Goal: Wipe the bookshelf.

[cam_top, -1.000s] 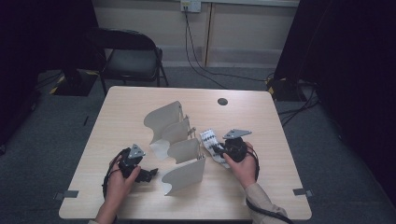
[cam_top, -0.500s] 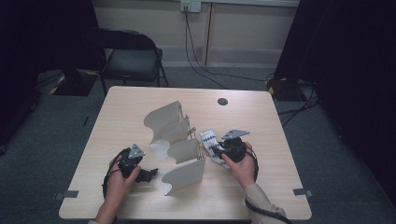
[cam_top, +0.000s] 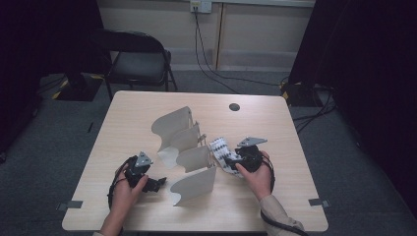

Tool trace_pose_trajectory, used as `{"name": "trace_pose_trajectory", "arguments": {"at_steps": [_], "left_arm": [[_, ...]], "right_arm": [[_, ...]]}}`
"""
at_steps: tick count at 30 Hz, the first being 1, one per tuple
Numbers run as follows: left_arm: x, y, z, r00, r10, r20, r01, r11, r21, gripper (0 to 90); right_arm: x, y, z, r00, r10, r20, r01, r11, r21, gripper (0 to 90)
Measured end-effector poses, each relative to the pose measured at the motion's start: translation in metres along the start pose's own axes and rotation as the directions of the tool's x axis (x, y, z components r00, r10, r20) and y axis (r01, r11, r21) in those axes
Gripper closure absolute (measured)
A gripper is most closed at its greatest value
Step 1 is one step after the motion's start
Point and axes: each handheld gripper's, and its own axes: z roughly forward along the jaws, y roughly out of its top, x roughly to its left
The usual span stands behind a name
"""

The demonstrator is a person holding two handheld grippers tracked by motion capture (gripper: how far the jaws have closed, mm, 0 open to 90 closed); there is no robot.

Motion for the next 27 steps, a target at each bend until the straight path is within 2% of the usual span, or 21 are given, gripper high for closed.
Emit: {"name": "trace_pose_trajectory", "arguments": {"at_steps": [9,14,19,27], "left_arm": [[0.0,0.0,0.0,1.0,0.001,0.0,-0.001,1.0,0.0,0.0],[0.0,0.0,0.0,1.0,0.001,0.0,-0.001,1.0,0.0,0.0],[0.0,0.0,0.0,1.0,0.0,0.0,0.0,1.0,0.0,0.0],[0.0,0.0,0.0,1.0,-0.002,0.002,0.002,1.0,-0.003,0.0]], "right_arm": [[0.0,0.0,-0.003,0.9998,0.008,-0.018,-0.009,1.0,-0.013,24.2],[-0.001,-0.002,-0.006,0.9998,0.018,-0.011,-0.018,1.0,-0.018,17.2],[-0.003,-0.003,-0.011,0.9994,0.03,-0.018,-0.03,0.999,-0.03,16.1],[-0.004,-0.008,-0.018,0.9989,0.01,-0.046,-0.011,1.0,-0.02,15.1]]}}
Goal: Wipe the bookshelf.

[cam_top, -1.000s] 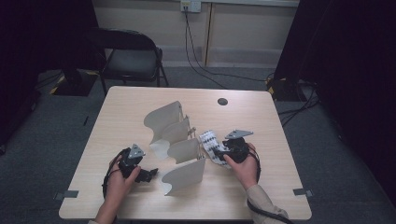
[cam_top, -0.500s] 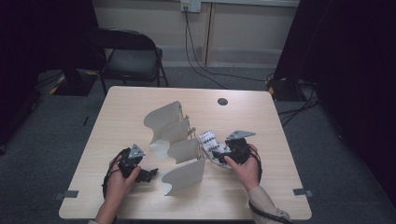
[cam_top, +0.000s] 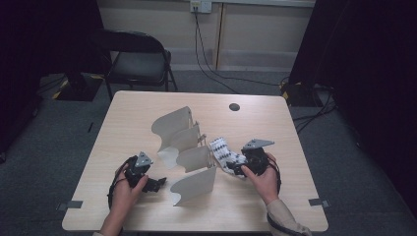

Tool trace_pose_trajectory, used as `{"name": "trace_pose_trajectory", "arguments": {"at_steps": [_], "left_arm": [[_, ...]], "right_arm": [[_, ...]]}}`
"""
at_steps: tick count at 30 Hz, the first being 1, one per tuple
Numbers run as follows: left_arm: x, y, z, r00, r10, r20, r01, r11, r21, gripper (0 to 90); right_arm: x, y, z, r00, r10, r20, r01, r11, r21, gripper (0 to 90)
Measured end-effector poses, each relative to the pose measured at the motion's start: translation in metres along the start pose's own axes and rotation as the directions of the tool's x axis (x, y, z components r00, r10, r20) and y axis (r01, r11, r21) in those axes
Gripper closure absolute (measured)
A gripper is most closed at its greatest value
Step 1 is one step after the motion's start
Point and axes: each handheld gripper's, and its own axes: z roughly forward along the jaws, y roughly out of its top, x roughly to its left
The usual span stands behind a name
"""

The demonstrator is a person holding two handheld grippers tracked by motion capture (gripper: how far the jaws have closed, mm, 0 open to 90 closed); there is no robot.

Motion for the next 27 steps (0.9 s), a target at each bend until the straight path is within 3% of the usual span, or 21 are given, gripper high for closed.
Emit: {"name": "trace_pose_trajectory", "arguments": {"at_steps": [27], "left_arm": [[-0.001,0.0,0.0,1.0,0.0,0.003,0.0,1.0,0.002,0.0]], "right_arm": [[-0.006,-0.019,-0.024,0.9999,-0.001,-0.016,0.001,1.0,0.009,15.0]]}}
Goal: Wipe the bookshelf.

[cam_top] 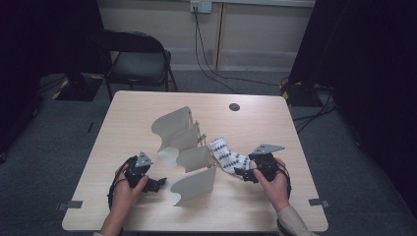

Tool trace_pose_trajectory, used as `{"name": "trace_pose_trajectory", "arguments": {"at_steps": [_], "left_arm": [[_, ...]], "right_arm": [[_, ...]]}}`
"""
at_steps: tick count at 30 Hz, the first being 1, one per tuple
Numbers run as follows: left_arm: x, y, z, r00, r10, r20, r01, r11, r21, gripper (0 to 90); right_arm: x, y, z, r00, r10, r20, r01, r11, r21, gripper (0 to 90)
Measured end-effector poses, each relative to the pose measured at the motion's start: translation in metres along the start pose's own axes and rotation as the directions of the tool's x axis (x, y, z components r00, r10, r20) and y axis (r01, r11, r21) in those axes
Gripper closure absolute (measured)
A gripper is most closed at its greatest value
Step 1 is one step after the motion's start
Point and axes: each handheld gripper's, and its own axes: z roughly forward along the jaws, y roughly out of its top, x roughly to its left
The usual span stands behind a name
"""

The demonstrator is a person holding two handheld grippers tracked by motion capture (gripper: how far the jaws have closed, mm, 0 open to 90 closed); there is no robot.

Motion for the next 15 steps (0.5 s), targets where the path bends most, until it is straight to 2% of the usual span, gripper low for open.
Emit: {"name": "trace_pose_trajectory", "arguments": {"at_steps": [15], "left_arm": [[0.0,0.0,0.0,1.0,0.001,-0.001,-0.001,1.0,0.0,0.0]], "right_arm": [[-0.005,-0.014,-0.016,1.0,0.001,-0.005,-0.001,1.0,0.004,15.1]]}}
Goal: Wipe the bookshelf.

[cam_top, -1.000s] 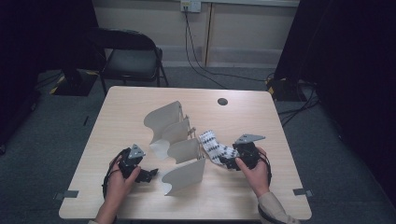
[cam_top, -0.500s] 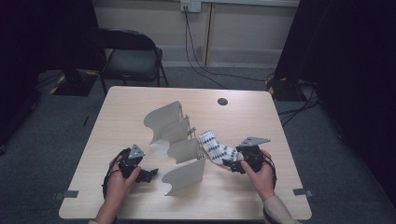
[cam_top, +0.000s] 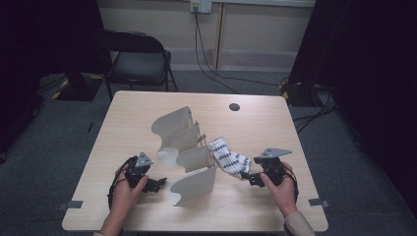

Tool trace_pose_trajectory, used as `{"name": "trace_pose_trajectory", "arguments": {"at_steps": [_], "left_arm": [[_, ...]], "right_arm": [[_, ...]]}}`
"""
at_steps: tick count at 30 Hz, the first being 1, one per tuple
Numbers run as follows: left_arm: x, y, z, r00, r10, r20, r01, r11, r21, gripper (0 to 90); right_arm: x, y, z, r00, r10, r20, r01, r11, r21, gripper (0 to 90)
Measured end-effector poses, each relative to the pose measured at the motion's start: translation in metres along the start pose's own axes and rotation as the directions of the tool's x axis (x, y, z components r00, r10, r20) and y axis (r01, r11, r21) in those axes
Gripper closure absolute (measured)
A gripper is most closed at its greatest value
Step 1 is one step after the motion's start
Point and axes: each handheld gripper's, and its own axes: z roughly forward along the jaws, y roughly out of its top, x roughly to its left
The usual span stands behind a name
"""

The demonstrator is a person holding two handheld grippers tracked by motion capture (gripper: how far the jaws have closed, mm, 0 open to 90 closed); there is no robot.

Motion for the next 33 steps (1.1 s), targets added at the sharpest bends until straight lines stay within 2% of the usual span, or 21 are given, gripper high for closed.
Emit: {"name": "trace_pose_trajectory", "arguments": {"at_steps": [6,15,33], "left_arm": [[0.0,0.0,0.0,1.0,0.0,-0.001,0.0,1.0,0.002,0.0],[0.0,0.0,0.0,1.0,0.0,-0.002,0.0,1.0,0.002,0.0],[0.0,0.0,0.0,1.0,0.0,-0.001,0.0,1.0,0.002,0.0]], "right_arm": [[-0.002,-0.006,-0.004,0.9999,-0.003,0.011,0.003,1.0,0.011,15.1],[-0.005,-0.014,-0.013,0.9999,0.014,0.007,-0.014,1.0,-0.003,15.1],[-0.01,-0.027,-0.027,0.9998,0.007,0.016,-0.007,1.0,0.013,15.1]]}}
